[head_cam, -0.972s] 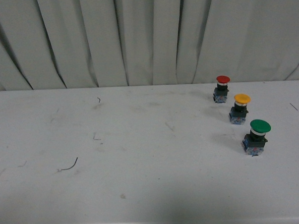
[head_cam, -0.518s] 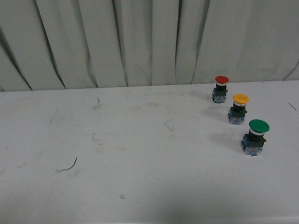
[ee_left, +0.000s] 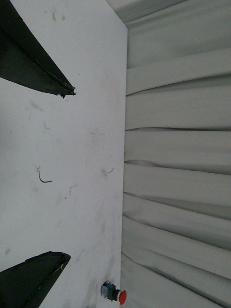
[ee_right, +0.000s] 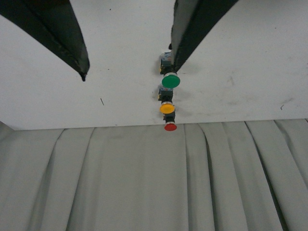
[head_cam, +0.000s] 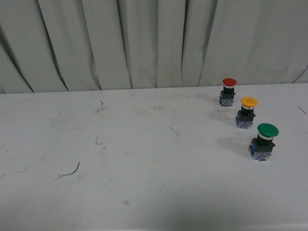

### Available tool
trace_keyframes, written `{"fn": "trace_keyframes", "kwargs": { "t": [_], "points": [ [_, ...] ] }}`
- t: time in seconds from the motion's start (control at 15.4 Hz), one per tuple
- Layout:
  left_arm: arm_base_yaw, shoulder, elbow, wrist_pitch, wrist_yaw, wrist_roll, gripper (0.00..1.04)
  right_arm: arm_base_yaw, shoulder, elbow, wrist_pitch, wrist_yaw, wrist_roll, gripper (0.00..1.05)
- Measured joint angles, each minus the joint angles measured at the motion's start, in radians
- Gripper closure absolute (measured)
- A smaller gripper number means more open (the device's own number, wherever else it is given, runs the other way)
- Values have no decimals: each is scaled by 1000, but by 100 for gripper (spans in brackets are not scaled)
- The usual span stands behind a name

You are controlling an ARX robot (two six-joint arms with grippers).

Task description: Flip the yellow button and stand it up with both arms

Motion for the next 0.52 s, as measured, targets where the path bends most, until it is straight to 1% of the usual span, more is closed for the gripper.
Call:
{"fn": "trace_keyframes", "kwargs": {
  "t": [0.26,0.32,0.52],
  "points": [
    [0,0,0,0,0,0,7,0,0,0,0,0,0,8],
    [0,0,0,0,0,0,7,0,0,0,0,0,0,6],
    [0,0,0,0,0,0,7,0,0,0,0,0,0,6]
  ]
}}
